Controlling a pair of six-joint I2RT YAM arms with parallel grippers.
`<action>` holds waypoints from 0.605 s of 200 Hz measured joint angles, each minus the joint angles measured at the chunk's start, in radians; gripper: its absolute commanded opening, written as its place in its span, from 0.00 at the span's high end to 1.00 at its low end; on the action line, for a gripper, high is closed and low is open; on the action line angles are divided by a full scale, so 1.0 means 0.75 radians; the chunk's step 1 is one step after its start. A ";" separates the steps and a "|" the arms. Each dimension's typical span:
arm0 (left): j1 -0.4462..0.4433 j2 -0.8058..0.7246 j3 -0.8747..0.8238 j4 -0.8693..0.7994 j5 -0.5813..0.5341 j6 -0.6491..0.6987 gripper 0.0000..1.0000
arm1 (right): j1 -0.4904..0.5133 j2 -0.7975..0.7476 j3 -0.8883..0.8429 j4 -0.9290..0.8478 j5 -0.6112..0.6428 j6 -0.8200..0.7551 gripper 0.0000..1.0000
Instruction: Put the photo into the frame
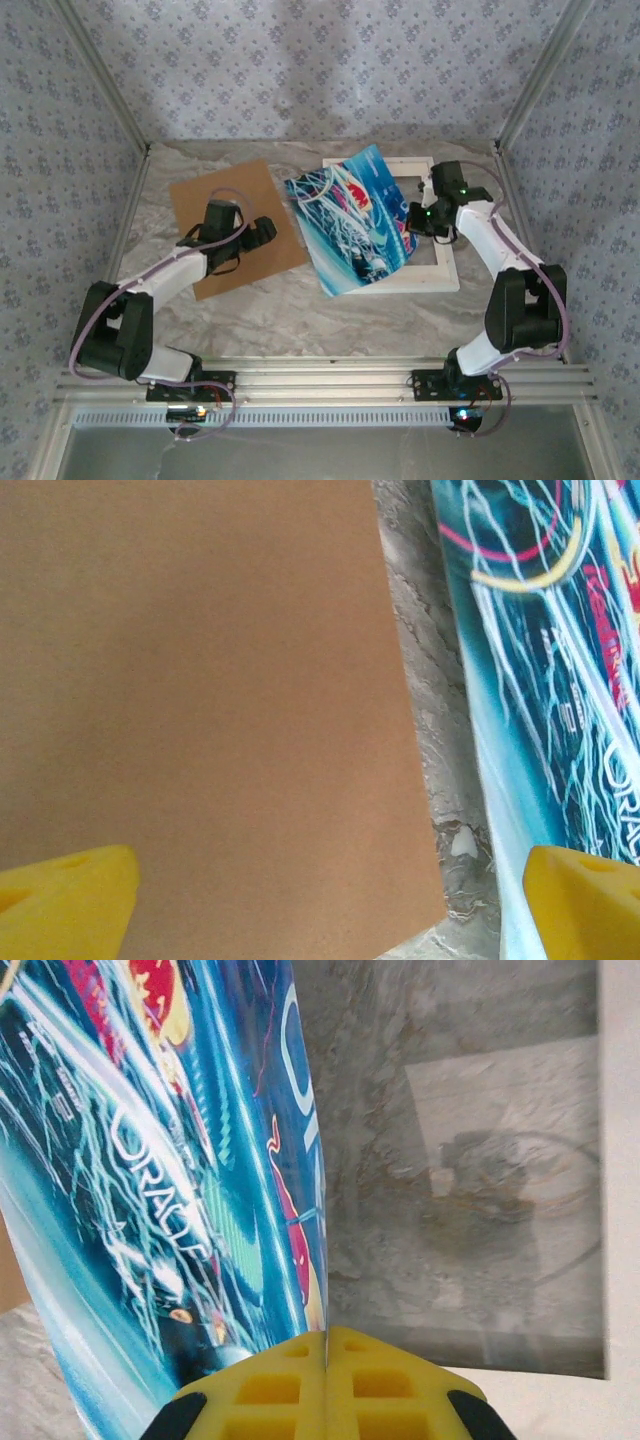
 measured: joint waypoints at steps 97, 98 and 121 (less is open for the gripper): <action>-0.043 0.083 0.039 0.010 0.016 -0.001 0.02 | 0.161 -0.227 0.490 -0.283 0.916 -0.285 1.00; -0.044 0.084 0.039 0.011 0.016 -0.001 0.01 | 0.165 -0.229 0.492 -0.283 0.923 -0.289 1.00; -0.054 0.102 0.044 0.016 0.025 -0.001 0.02 | 0.313 -0.255 0.546 -0.284 1.109 -0.380 1.00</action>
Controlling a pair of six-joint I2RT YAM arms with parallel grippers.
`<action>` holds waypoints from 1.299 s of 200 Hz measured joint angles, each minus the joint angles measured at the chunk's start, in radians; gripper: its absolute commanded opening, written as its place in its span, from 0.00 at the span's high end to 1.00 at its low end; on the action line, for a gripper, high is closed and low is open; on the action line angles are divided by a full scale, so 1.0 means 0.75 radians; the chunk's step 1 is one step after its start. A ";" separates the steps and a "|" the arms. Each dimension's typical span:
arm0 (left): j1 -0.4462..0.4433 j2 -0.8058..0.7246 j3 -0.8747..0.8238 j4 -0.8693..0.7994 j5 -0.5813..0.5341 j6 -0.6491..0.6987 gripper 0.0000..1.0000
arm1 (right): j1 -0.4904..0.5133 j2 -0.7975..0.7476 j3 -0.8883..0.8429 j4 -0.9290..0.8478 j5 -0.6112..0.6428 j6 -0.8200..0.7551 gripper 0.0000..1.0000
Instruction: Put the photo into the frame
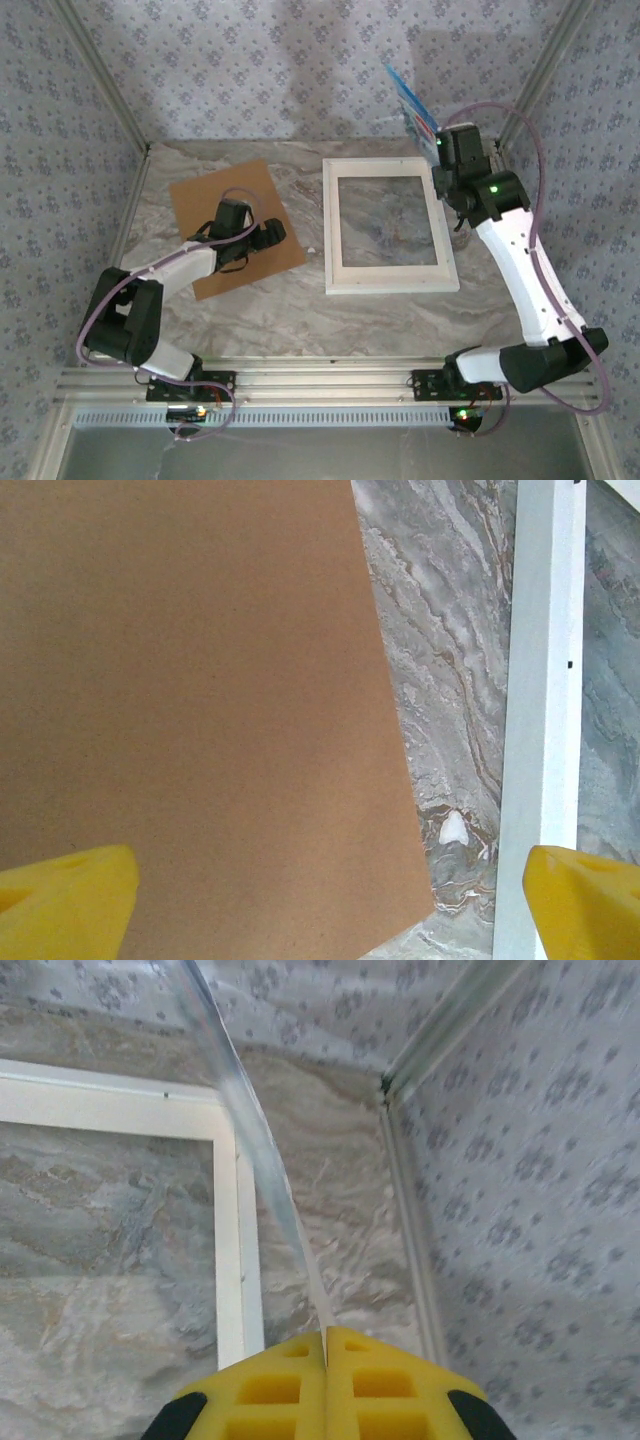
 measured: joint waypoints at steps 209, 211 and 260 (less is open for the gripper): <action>-0.008 -0.018 -0.028 0.028 -0.019 -0.005 0.01 | 0.409 0.739 -0.083 0.217 -1.127 0.482 0.39; -0.009 -0.018 -0.028 0.030 -0.017 -0.006 0.02 | 0.401 0.731 -0.097 0.231 -1.140 0.484 0.39; -0.067 0.065 -0.018 0.111 0.060 -0.046 0.05 | 0.126 0.455 -0.399 0.462 -1.249 0.545 0.36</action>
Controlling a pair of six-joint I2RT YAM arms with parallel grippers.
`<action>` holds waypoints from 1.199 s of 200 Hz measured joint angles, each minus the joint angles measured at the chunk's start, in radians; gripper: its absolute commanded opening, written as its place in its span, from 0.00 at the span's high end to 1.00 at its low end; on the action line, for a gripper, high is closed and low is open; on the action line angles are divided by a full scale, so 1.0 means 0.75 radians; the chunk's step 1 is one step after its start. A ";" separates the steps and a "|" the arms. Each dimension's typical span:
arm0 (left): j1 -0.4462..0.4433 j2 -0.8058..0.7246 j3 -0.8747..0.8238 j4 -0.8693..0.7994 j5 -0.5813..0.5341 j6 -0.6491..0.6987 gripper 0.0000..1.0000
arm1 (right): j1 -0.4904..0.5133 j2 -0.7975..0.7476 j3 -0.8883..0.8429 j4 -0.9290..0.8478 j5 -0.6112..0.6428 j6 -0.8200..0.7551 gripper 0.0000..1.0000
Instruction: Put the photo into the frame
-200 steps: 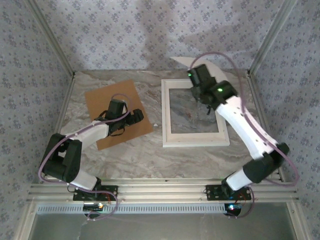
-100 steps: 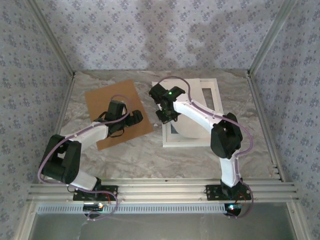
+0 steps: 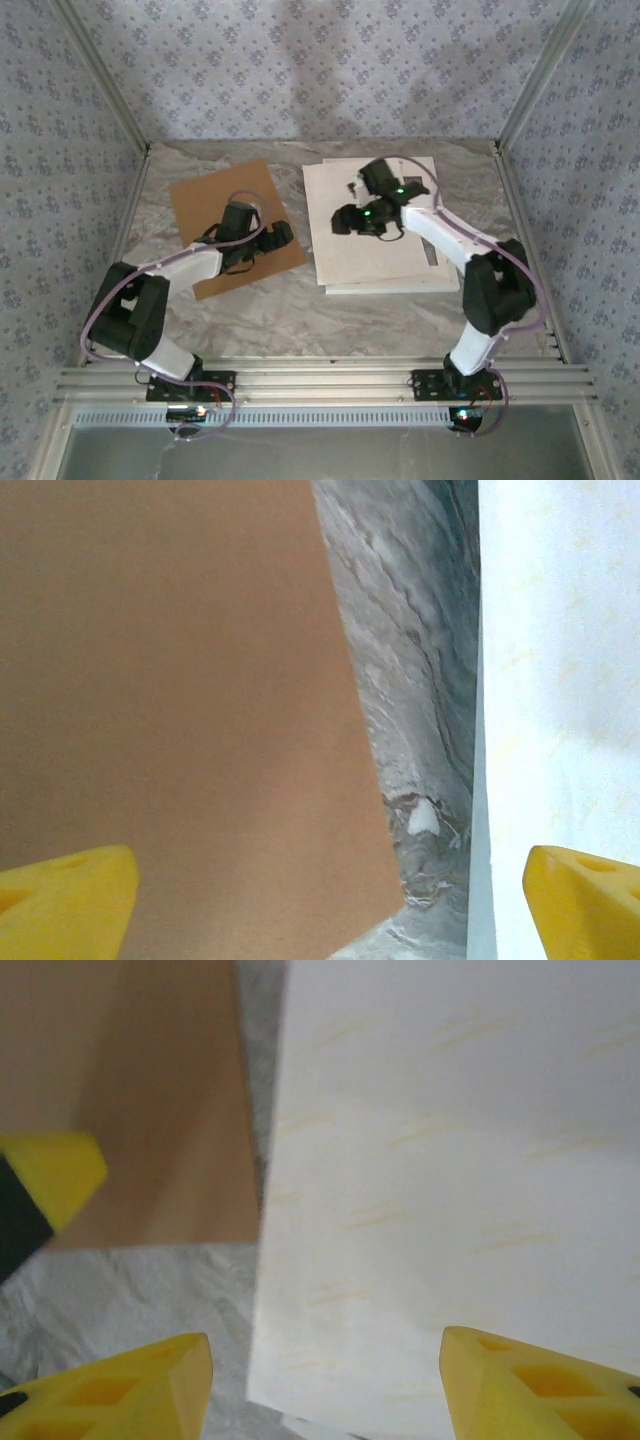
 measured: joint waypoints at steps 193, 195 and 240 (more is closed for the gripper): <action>-0.186 0.418 0.244 0.338 0.207 -0.152 0.71 | -0.598 -0.401 -0.521 0.243 -0.010 0.021 0.29; -0.186 0.418 0.244 0.339 0.209 -0.152 0.71 | -0.598 -0.401 -0.521 0.244 -0.010 0.021 0.29; -0.186 0.437 0.253 0.338 0.209 -0.142 0.71 | -0.614 -0.400 -0.521 0.249 -0.010 0.015 0.29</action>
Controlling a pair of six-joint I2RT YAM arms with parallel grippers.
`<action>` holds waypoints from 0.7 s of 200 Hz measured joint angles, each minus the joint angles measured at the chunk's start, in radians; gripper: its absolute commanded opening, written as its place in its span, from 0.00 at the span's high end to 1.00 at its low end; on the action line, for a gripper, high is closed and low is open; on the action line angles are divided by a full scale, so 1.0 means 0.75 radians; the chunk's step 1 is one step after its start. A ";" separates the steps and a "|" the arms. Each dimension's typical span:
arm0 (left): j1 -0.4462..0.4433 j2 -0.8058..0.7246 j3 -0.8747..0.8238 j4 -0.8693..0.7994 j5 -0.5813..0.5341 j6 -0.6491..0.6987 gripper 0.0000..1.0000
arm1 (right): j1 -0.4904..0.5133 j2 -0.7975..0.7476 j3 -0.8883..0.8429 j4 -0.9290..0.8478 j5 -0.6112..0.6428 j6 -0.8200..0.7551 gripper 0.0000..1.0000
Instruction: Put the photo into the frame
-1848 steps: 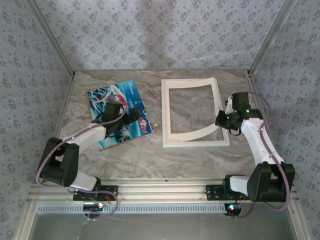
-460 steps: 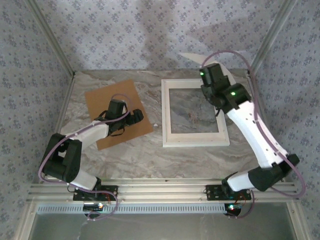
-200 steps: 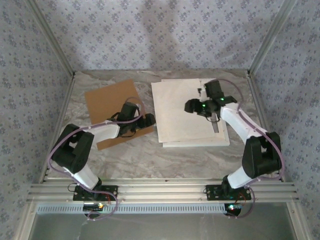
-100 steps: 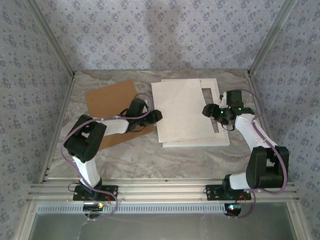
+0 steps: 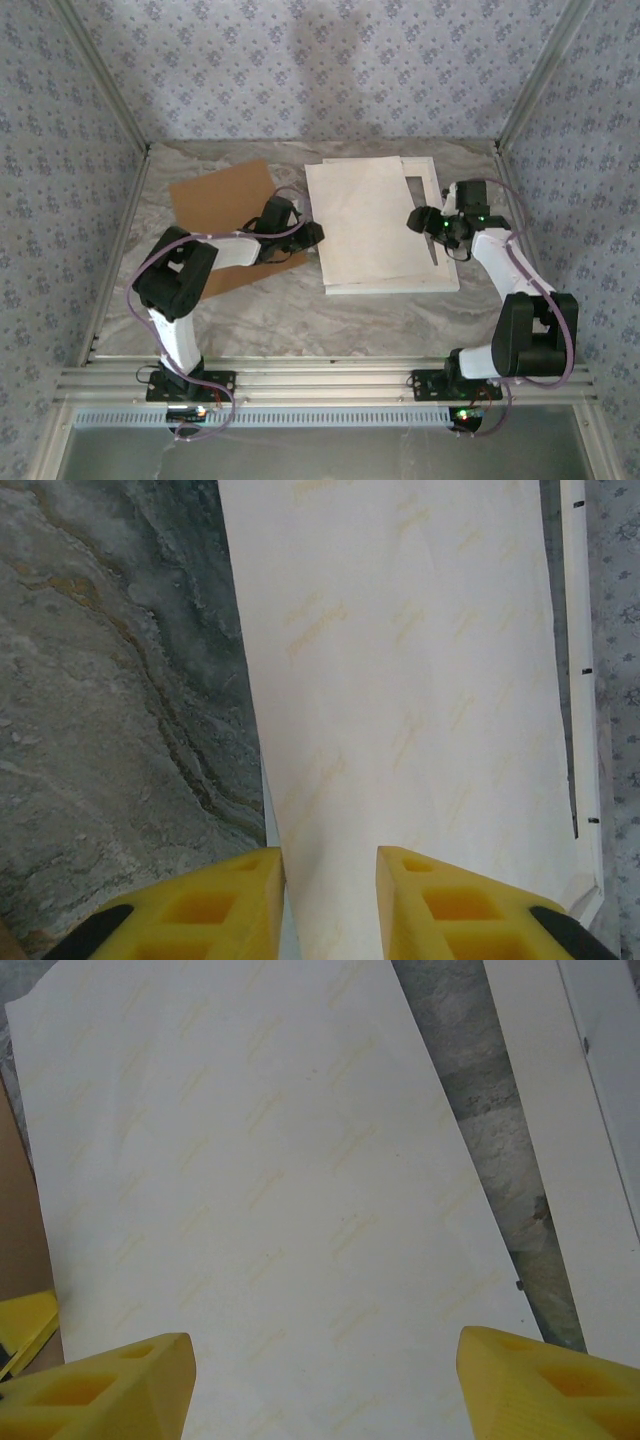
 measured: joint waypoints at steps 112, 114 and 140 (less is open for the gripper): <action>0.163 -0.055 0.006 -0.202 0.013 0.211 1.00 | 0.031 0.100 -0.003 0.060 -0.036 0.003 0.30; 0.167 -0.056 0.006 -0.209 0.012 0.217 1.00 | 0.036 0.104 -0.003 0.064 -0.036 0.004 0.30; 0.187 -0.061 0.005 -0.274 0.008 0.264 1.00 | 0.105 0.173 -0.002 0.120 -0.051 0.016 0.30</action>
